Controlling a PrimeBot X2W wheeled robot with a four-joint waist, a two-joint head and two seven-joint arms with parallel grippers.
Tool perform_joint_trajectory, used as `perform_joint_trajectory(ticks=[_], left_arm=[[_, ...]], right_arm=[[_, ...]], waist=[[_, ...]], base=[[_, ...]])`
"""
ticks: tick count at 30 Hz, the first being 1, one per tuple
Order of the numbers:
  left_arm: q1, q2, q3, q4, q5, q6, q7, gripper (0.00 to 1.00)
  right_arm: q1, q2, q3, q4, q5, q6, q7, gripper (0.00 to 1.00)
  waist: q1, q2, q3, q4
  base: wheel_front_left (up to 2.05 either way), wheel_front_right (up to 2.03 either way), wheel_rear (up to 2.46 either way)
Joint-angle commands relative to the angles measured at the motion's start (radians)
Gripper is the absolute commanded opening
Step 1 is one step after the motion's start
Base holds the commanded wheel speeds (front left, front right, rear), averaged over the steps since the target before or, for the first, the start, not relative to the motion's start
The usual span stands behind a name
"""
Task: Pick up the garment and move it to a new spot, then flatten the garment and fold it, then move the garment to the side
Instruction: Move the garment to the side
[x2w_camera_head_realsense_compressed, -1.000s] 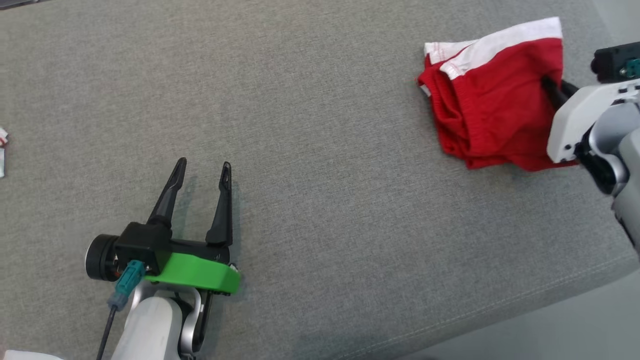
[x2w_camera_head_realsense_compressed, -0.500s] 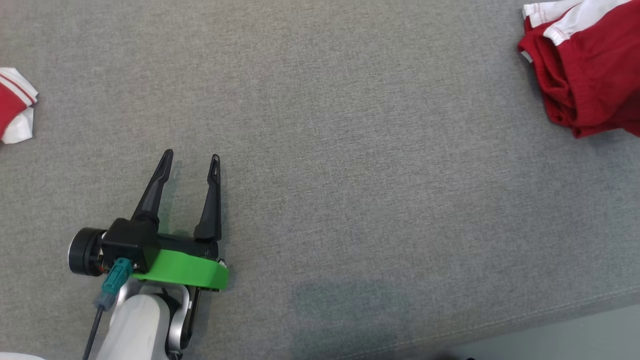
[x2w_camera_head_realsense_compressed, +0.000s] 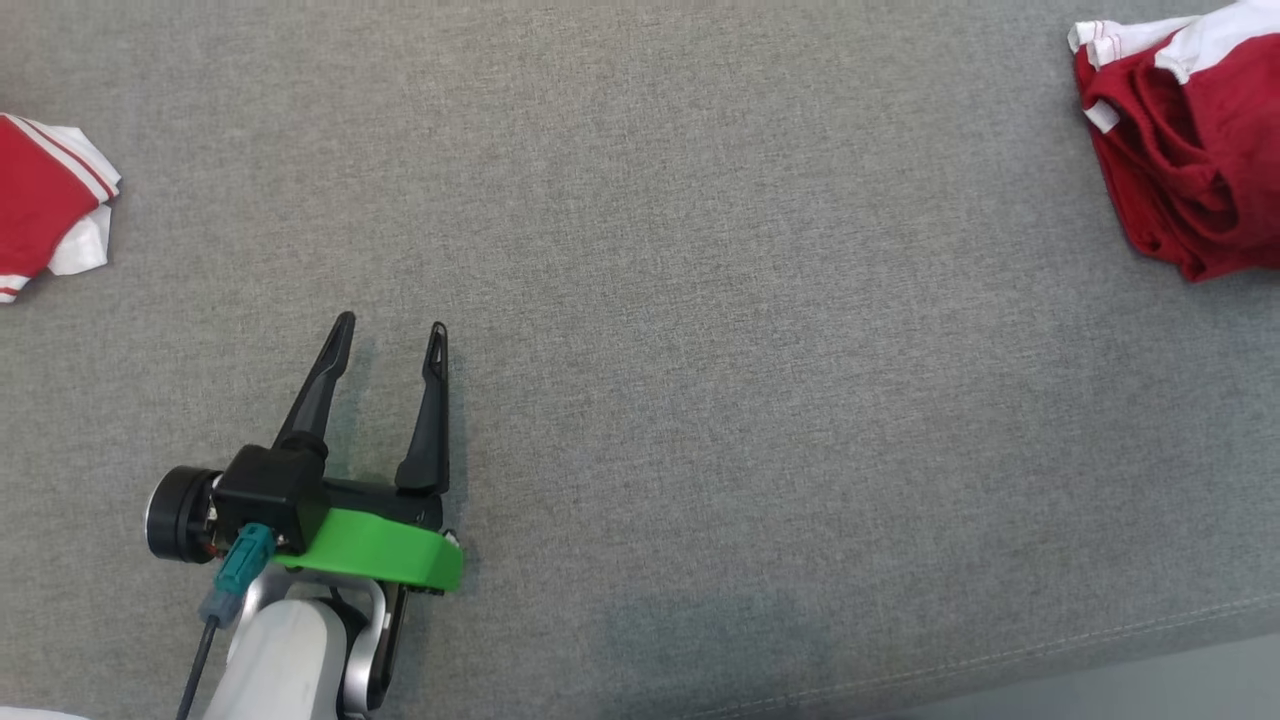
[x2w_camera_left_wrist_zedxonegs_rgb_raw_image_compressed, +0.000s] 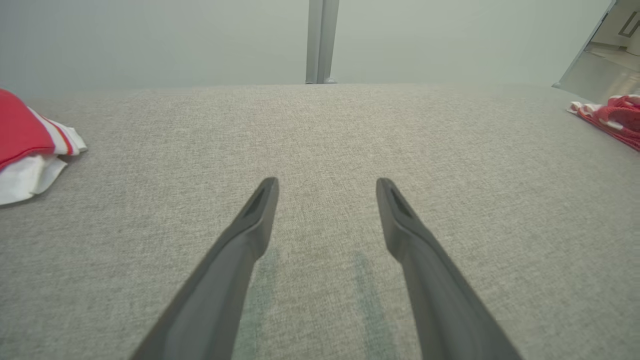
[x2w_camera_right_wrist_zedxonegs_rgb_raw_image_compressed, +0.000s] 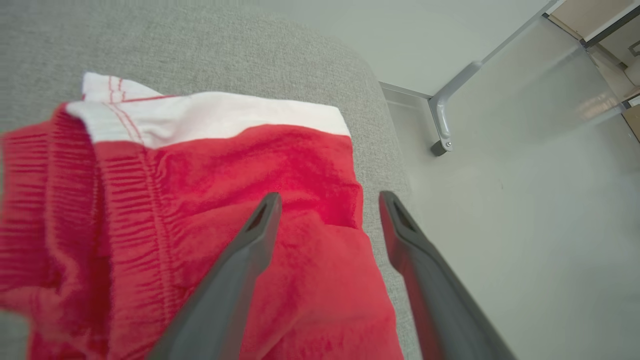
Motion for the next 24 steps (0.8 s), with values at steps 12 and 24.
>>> perform_joint_trajectory(ticks=[12, 24], left_arm=[[0.028, -0.029, 0.013, 0.080, -0.052, 0.001, -0.041, 1.00], [0.083, -0.030, 0.087, 0.174, -0.094, 0.037, -0.065, 1.00]], right_arm=[[0.010, 0.057, -0.018, 0.002, 0.029, -0.002, -0.123, 1.00], [0.161, 0.194, -0.057, -0.164, 0.066, -0.002, -0.176, 1.00]], waist=[[0.0000, 0.0033, -0.191, 0.020], [0.0000, 0.0033, -0.362, 0.060]], base=[[0.00, 0.00, 0.00], [0.00, 0.00, 0.00]])
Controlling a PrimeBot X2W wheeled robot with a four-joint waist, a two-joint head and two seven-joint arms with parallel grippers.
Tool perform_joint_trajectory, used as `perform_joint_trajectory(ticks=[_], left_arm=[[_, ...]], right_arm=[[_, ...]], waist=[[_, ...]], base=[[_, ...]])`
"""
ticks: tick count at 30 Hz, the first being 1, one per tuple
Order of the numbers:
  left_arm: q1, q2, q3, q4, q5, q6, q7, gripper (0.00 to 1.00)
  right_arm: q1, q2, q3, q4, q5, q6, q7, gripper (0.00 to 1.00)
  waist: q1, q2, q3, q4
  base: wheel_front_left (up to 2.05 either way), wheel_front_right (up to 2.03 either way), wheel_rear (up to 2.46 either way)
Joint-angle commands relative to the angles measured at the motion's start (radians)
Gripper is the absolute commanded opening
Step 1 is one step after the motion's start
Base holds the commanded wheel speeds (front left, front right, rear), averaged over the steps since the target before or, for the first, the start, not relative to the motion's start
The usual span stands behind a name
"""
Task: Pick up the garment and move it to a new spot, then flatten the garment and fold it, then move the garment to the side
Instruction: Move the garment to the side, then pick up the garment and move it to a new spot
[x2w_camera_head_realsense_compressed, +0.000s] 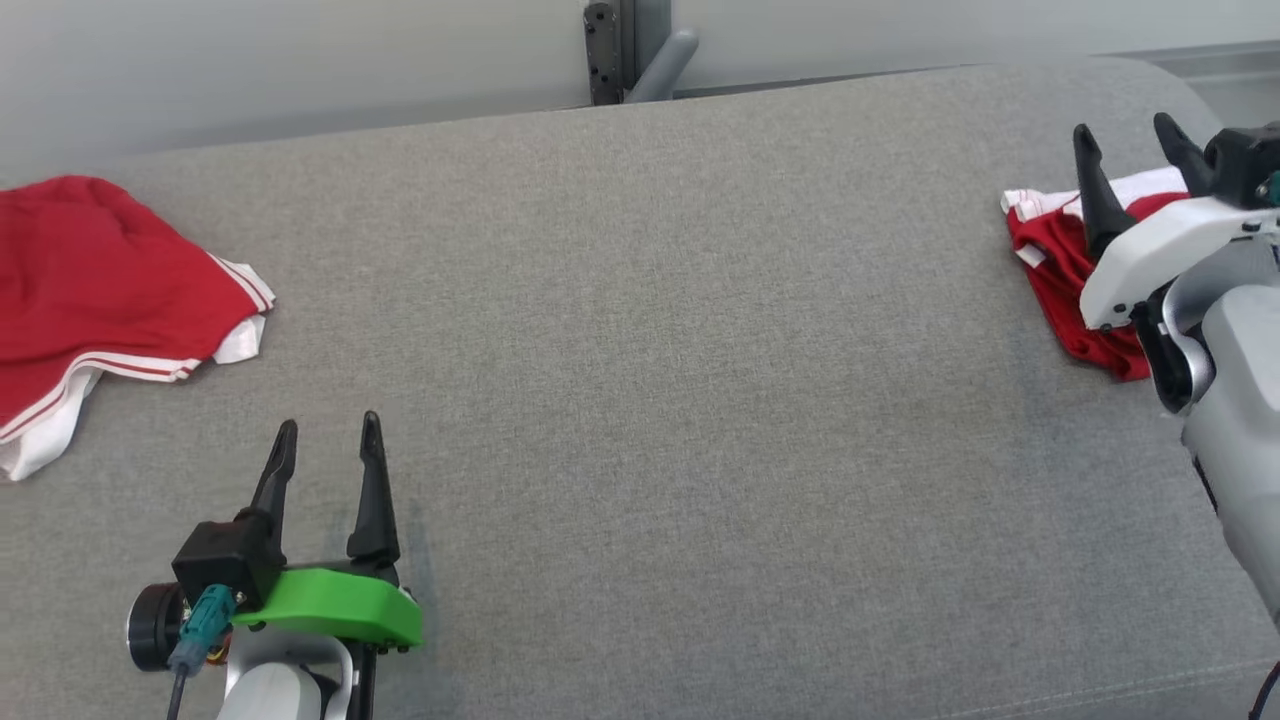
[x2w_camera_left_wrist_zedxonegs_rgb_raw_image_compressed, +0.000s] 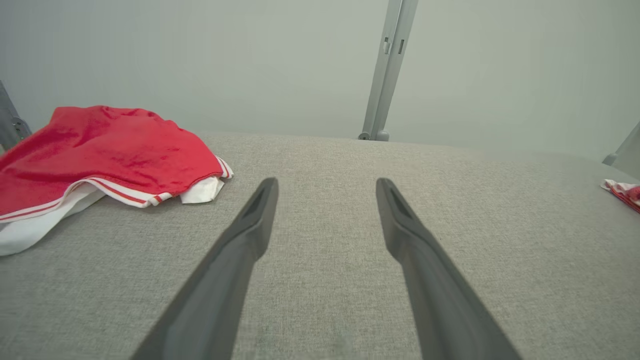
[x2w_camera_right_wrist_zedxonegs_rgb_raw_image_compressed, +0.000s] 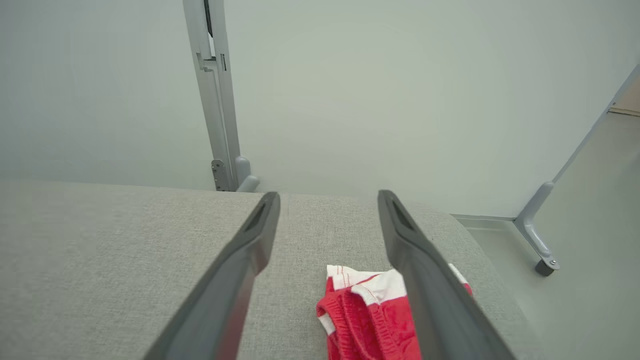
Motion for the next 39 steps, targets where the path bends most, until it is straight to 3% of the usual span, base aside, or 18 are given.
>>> perform_joint_trajectory(ticks=[1, 12, 20, 28, 39], left_arm=[[0.017, 0.003, 0.009, 0.011, -0.010, 0.006, -0.005, 1.00], [0.080, -0.014, 0.031, 0.067, -0.019, 0.000, -0.009, 1.00], [0.128, -0.024, 0.048, 0.044, -0.008, -0.004, -0.009, 1.00], [0.136, -0.034, 0.057, 0.046, -0.002, -0.011, -0.009, 1.00], [0.113, -0.046, 0.060, 0.051, 0.019, -0.025, -0.009, 1.00]], right_arm=[[0.045, 0.007, -0.029, -0.035, 0.010, -0.002, -0.006, 1.00], [0.513, 0.176, -0.290, -0.453, -0.136, -0.002, -0.006, 1.00], [0.750, 0.312, -0.357, -0.693, -0.229, -0.002, 0.021, 1.00], [0.862, 0.338, -0.351, -0.818, -0.234, -0.002, 0.046, 1.00], [0.891, 0.339, -0.327, -0.846, -0.196, -0.002, 0.054, 1.00]], waist=[[0.0000, 0.0033, -0.068, 0.033], [0.0000, 0.0033, -0.147, 0.092], [0.0000, 0.0033, -0.148, 0.098], [0.0000, 0.0033, -0.144, 0.100], [0.0000, 0.0033, -0.149, 0.095]], base=[[0.00, 0.00, 0.00], [0.00, 0.00, 0.00], [0.00, 0.00, 0.00], [0.00, 0.00, 0.00], [0.00, 0.00, 0.00]])
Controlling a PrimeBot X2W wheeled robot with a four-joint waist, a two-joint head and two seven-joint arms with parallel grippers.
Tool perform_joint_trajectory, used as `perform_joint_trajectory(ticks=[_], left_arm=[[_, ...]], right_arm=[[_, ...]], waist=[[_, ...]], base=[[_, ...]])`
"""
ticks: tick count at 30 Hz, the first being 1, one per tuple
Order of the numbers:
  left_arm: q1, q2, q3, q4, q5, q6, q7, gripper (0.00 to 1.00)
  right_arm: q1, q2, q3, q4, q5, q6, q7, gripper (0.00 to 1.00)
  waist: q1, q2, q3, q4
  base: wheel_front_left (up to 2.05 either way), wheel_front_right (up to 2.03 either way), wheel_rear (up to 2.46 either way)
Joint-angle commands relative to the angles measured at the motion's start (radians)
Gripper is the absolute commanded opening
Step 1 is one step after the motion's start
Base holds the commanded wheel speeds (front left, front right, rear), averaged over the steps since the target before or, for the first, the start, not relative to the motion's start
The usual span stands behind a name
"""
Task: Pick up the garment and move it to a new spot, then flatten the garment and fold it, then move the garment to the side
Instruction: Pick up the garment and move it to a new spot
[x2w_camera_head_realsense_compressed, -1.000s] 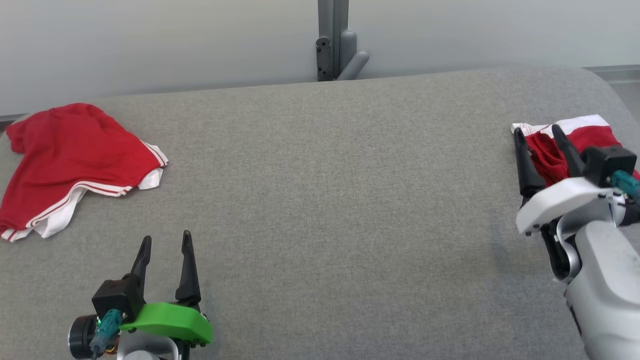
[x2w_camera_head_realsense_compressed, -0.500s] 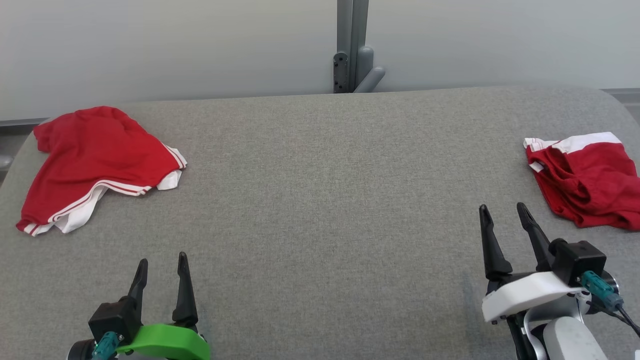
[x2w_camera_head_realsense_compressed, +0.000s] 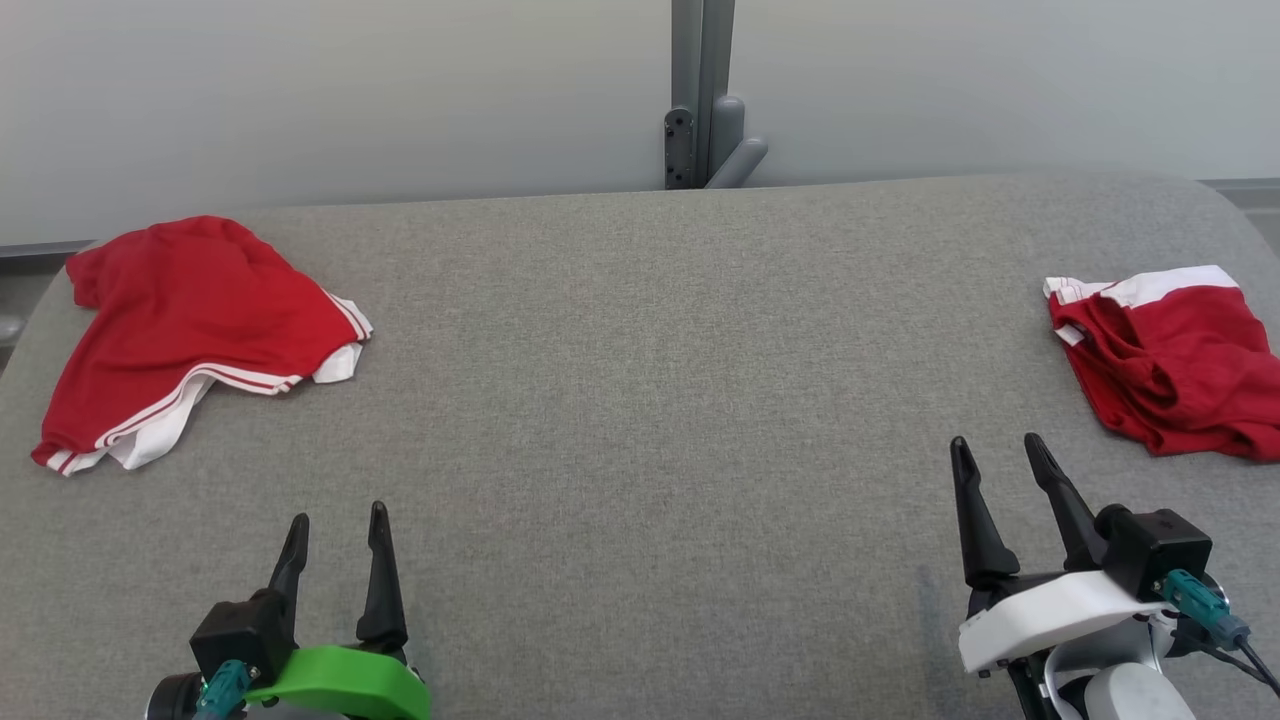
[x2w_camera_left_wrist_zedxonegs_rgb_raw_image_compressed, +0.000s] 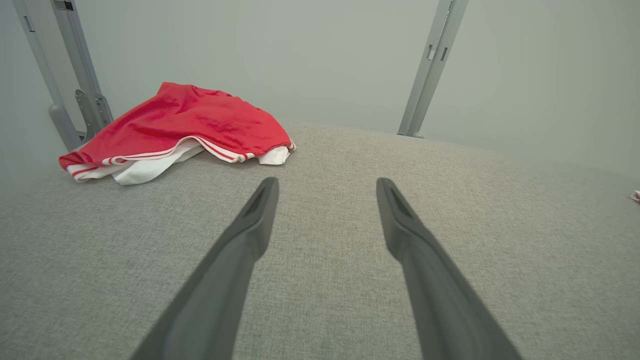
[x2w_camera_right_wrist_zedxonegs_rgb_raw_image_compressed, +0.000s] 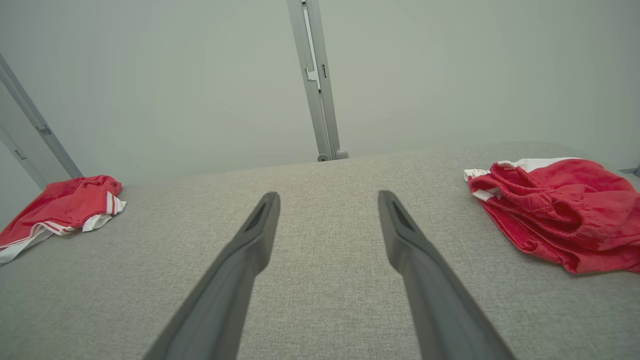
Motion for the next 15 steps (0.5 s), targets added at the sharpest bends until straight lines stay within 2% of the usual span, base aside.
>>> perform_joint_trajectory(ticks=[1, 9, 15], left_arm=[[-0.013, -0.001, 0.003, 0.003, 0.004, -0.004, -0.003, 1.00], [-0.012, -0.007, 0.007, 0.008, 0.013, -0.013, -0.003, 1.00], [-0.021, -0.009, 0.017, 0.000, 0.022, -0.009, -0.003, 1.00]], right_arm=[[0.015, 0.000, 0.002, -0.004, 0.003, -0.001, -0.001, 1.00], [0.022, 0.000, 0.003, -0.004, 0.005, -0.001, -0.003, 1.00], [0.022, 0.000, -0.005, 0.001, -0.003, -0.001, -0.006, 1.00]], waist=[[0.0000, 0.0033, -0.001, 0.001], [0.0000, 0.0033, -0.006, 0.017], [0.0000, 0.0033, -0.008, 0.099]], base=[[0.00, 0.00, 0.00], [0.00, 0.00, 0.00], [0.00, 0.00, 0.00]])
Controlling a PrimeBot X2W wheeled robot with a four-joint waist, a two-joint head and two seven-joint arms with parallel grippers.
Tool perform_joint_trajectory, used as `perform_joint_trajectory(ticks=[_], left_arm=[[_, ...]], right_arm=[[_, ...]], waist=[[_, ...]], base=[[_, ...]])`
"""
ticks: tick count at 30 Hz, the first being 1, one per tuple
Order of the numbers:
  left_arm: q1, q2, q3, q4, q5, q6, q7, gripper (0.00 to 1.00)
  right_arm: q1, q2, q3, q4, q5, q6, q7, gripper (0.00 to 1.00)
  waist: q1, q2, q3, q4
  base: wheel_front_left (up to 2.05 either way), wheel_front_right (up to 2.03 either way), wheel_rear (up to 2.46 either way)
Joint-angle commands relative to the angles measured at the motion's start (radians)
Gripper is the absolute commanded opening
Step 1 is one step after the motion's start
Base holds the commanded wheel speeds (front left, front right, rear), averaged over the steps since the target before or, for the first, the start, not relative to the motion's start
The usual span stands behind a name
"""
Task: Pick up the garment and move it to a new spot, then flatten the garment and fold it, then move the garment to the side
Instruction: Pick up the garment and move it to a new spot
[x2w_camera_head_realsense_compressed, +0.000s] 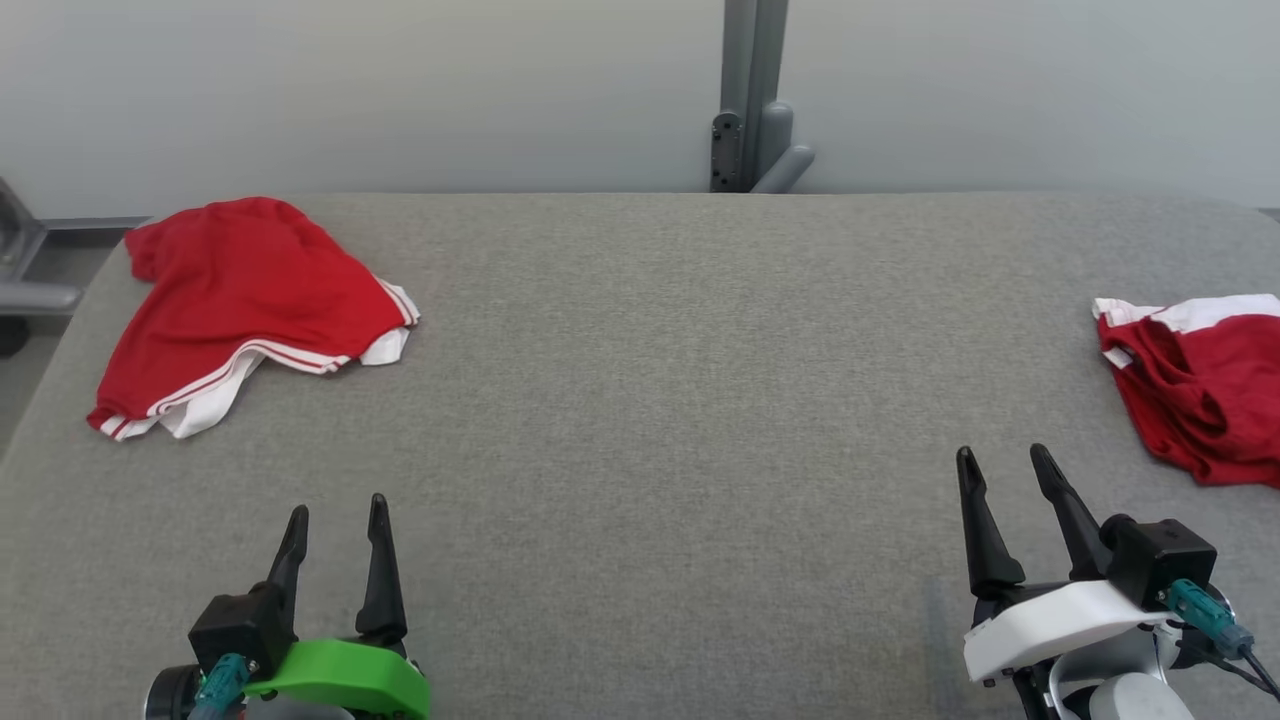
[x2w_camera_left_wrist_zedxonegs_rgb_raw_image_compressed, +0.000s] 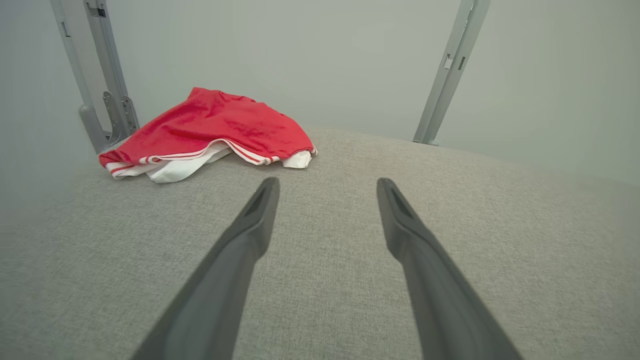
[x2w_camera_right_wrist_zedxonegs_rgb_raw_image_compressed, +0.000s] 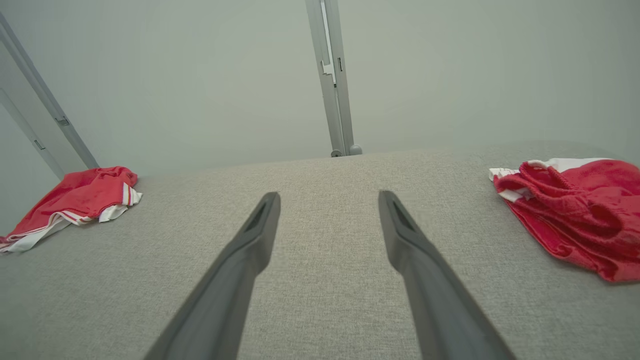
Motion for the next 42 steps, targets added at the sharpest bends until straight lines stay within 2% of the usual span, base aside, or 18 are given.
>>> perform_joint_trajectory(ticks=[1, 10, 11, 14, 17, 27, 33, 39, 41, 42], left_arm=[[-0.011, 0.000, 0.003, -0.002, 0.010, -0.001, -0.003, 1.00], [0.020, 0.019, 0.030, -0.008, 0.017, 0.002, -0.003, 1.00], [0.020, 0.019, 0.030, -0.008, 0.017, 0.002, -0.003, 1.00], [0.032, 0.025, 0.031, -0.015, 0.019, 0.003, -0.003, 1.00], [0.050, 0.032, 0.042, -0.026, 0.011, 0.008, -0.003, 1.00], [0.098, 0.028, 0.080, -0.080, 0.000, 0.020, -0.003, 1.00], [0.026, 0.052, 0.050, -0.091, 0.016, -0.007, 0.017, 1.00], [-0.134, 0.112, 0.049, -0.101, 0.026, -0.037, 0.060, 1.00], [-0.202, 0.140, 0.043, -0.092, 0.025, -0.056, 0.084, 1.00], [-0.277, 0.174, 0.039, -0.080, 0.025, -0.074, 0.105, 1.00]], right_arm=[[0.008, 0.000, -0.005, -0.001, -0.006, -0.001, -0.005, 1.00], [0.021, 0.000, -0.001, 0.006, 0.006, -0.001, -0.005, 1.00], [0.021, 0.000, -0.001, 0.006, 0.006, -0.001, -0.005, 1.00], [0.017, 0.000, -0.002, 0.006, 0.013, -0.001, -0.013, 1.00], [0.010, 0.000, 0.015, 0.012, 0.016, -0.001, -0.015, 1.00], [-0.054, -0.002, 0.075, 0.055, 0.011, -0.001, -0.018, 1.00], [-0.027, -0.002, 0.033, 0.050, -0.002, -0.001, -0.026, 1.00], [-0.044, -0.002, 0.010, 0.003, -0.036, -0.001, -0.005, 1.00], [-0.054, -0.002, 0.009, -0.016, -0.049, -0.001, 0.008, 1.00], [-0.065, -0.002, 0.008, -0.038, -0.066, -0.001, 0.021, 1.00]], waist=[[0.0000, 0.0033, -0.002, 0.064], [0.0000, 0.0033, -0.019, 0.306], [0.0000, 0.0033, -0.019, 0.306], [0.0000, 0.0033, -0.024, 0.384], [0.0000, 0.0033, -0.023, 0.432], [0.0000, 0.0033, -0.002, 0.443], [0.0000, 0.0033, 0.002, 0.438], [0.0000, 0.0033, 0.058, 0.364], [0.0000, 0.0033, 0.083, 0.330], [0.0000, 0.0033, 0.111, 0.291]], base=[[0.00, 0.00, 0.00], [0.00, 0.00, 0.00], [0.00, 0.00, 0.00], [0.00, 0.00, 0.00], [0.00, 0.00, 0.00], [0.00, 0.00, 0.00], [0.00, 0.00, 0.00], [0.00, 0.00, 0.00], [0.00, 0.00, 0.00], [0.00, 0.00, 0.00]])
